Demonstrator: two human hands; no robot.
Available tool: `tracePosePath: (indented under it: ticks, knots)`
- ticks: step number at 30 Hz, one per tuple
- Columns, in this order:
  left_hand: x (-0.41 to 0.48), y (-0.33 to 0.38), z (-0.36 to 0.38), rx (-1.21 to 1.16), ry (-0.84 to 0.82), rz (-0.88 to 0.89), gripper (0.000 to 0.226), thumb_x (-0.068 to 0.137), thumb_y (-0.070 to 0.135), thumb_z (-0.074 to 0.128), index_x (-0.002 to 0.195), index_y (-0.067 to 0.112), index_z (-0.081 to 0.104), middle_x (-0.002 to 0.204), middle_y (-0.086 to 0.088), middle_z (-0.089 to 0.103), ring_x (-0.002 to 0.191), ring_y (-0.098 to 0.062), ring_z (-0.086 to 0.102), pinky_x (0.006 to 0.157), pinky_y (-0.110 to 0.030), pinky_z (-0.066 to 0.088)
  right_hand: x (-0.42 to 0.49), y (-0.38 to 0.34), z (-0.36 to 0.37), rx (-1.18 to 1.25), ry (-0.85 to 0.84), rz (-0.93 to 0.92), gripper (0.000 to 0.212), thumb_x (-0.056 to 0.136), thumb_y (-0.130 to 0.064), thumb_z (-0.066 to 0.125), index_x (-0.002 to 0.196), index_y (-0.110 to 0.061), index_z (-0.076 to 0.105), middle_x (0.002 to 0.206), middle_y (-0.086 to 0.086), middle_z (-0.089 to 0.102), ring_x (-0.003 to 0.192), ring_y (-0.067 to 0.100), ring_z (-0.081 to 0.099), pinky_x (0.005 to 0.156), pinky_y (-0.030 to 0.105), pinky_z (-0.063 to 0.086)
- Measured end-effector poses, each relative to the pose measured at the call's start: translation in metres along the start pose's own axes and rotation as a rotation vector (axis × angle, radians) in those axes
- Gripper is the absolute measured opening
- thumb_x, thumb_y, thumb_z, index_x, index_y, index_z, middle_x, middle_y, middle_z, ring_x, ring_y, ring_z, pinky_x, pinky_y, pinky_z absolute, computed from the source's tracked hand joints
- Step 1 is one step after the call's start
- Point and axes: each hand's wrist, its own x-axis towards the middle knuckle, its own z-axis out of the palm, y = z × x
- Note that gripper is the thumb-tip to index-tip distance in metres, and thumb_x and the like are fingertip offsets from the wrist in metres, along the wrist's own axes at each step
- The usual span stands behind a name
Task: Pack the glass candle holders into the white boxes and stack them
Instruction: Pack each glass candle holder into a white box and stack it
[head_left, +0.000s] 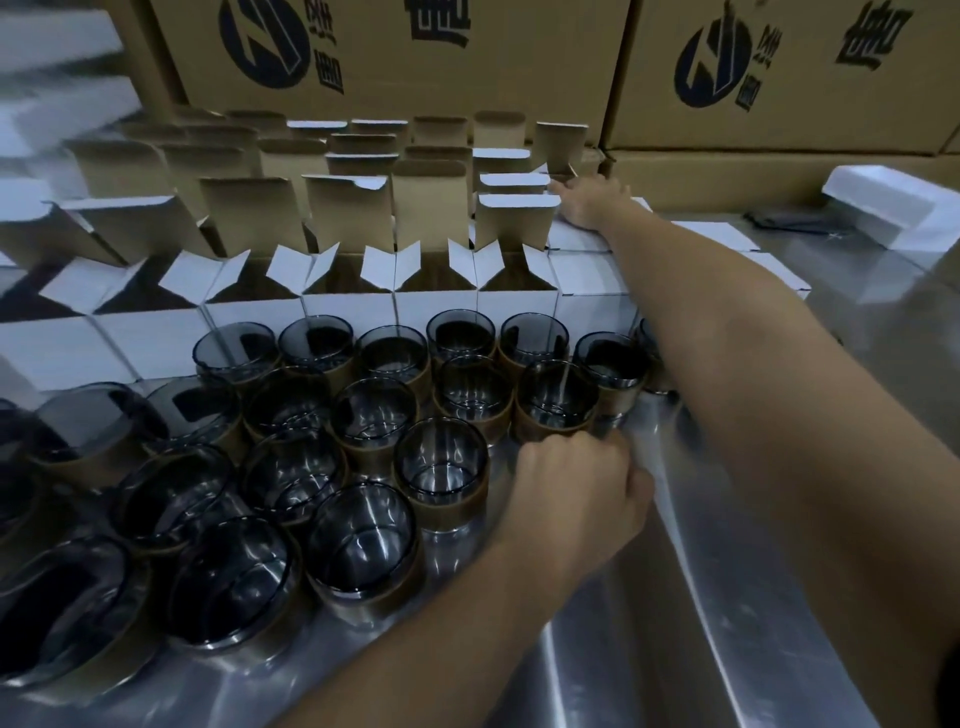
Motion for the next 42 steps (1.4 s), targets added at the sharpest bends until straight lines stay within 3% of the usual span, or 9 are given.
tracePosePath:
  ticks: [7,11,17,21,23,28,32,36,42]
  knots:
    - [0.000,-0.002,0.003,0.008,0.020,0.005,0.022,0.095,0.033,0.041,0.079,0.019,0.044,0.075,-0.010,0.063,0.067,-0.033,0.059,0.059,-0.032,0.030,-0.002,-0.002,0.001,0.059,0.080,0.030,0.063,0.103,-0.046,0.026,0.149,-0.003,0.028,0.157,0.018,0.023,0.142,0.036,0.025,0.117,0.049,0.017]
    - [0.001,-0.003,0.004,0.008,0.016,0.009,0.023,0.094,0.033,0.042,0.082,0.016,0.051,0.076,-0.011,0.064,0.068,-0.035,0.058,0.059,-0.033,0.033,-0.015,-0.001,-0.010,0.273,0.353,0.003,0.057,0.104,-0.030,0.029,0.153,-0.003,0.016,0.157,0.013,0.018,0.134,0.030,0.040,0.109,0.038,0.034]
    - [0.000,-0.002,0.003,-0.018,0.027,-0.013,0.022,0.091,0.030,0.042,0.077,0.017,0.052,0.073,-0.009,0.065,0.069,-0.033,0.062,0.061,-0.036,0.039,-0.079,0.006,-0.076,0.468,0.721,0.000,0.047,0.104,-0.022,0.030,0.149,-0.009,0.034,0.149,0.005,0.037,0.124,0.016,0.049,0.095,0.023,0.040]
    - [-0.004,0.003,-0.004,-0.063,0.058,-0.042,0.022,0.094,0.029,0.043,0.086,0.016,0.058,0.077,-0.008,0.065,0.074,-0.032,0.064,0.061,-0.034,0.042,-0.172,0.011,-0.098,0.617,0.945,-0.033,0.032,0.102,-0.025,0.037,0.107,-0.015,0.066,0.114,0.000,0.064,0.091,0.000,0.051,0.069,0.007,0.031]
    - [-0.013,0.007,-0.011,-0.073,0.149,-0.058,0.022,0.095,0.026,0.042,0.090,0.013,0.060,0.077,-0.010,0.067,0.071,-0.033,0.065,0.062,-0.036,0.048,-0.230,0.011,-0.092,0.698,0.998,-0.071,0.028,0.101,-0.026,0.042,0.081,-0.019,0.060,0.089,-0.003,0.064,0.073,-0.007,0.046,0.063,0.007,0.031]
    - [-0.058,0.013,-0.025,-0.245,0.398,-0.074,0.024,0.091,0.021,0.044,0.084,0.008,0.063,0.069,-0.013,0.067,0.063,-0.037,0.062,0.054,-0.037,0.043,-0.347,0.016,-0.047,0.953,0.969,-0.230,0.041,0.100,-0.016,0.051,0.064,0.004,0.056,0.063,0.017,0.056,0.060,0.018,0.045,0.059,0.030,0.033]
    - [-0.096,0.001,-0.034,-0.381,0.453,-0.046,0.022,0.090,0.014,0.047,0.074,0.007,0.060,0.052,-0.004,0.054,0.047,-0.020,0.050,0.050,-0.035,0.038,-0.384,0.030,-0.014,1.060,0.882,-0.187,0.030,0.096,-0.012,0.057,0.070,-0.001,0.066,0.066,0.007,0.061,0.062,-0.002,0.047,0.061,0.016,0.035]
    - [-0.114,-0.006,-0.043,-0.490,0.438,-0.083,0.023,0.090,0.003,0.048,0.069,0.010,0.056,0.049,0.003,0.045,0.044,-0.011,0.040,0.047,-0.020,0.028,-0.402,0.028,0.008,1.065,0.838,-0.202,0.012,0.091,-0.002,0.063,0.087,0.001,0.074,0.087,0.009,0.070,0.081,0.000,0.059,0.074,0.013,0.044]
    - [-0.111,0.000,-0.046,-0.543,0.393,-0.150,0.034,0.100,0.030,0.047,0.074,0.008,0.050,0.058,-0.003,0.053,0.057,-0.026,0.054,0.061,-0.042,0.045,-0.415,0.011,0.021,0.968,0.740,-0.297,0.010,0.086,-0.002,0.069,0.092,0.000,0.076,0.091,0.003,0.065,0.085,0.001,0.058,0.072,0.009,0.044]
